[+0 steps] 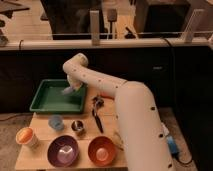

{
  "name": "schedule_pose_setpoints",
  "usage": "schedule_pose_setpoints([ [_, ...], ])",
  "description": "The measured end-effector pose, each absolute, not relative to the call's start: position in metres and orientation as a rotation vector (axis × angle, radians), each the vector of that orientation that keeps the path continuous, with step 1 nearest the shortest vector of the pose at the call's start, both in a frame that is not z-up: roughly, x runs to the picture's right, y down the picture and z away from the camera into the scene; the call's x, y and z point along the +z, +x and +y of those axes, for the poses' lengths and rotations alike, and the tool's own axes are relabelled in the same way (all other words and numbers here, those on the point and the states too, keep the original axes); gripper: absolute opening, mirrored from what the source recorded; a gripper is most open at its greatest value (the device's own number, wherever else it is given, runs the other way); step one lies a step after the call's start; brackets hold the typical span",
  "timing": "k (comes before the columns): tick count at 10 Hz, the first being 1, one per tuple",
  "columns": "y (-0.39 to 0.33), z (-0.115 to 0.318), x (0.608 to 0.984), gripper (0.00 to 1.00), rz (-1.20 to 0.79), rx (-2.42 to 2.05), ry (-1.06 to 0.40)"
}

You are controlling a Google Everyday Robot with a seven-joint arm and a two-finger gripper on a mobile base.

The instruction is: Wipe tray with sponge

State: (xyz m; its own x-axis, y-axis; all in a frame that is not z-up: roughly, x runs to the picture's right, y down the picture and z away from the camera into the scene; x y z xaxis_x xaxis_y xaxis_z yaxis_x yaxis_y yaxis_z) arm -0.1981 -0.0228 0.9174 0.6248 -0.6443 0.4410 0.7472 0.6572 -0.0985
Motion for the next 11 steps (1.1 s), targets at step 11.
schedule_pose_setpoints([
  [11, -0.225, -0.023, 0.939, 0.0, -0.394, -0.812, -0.252],
])
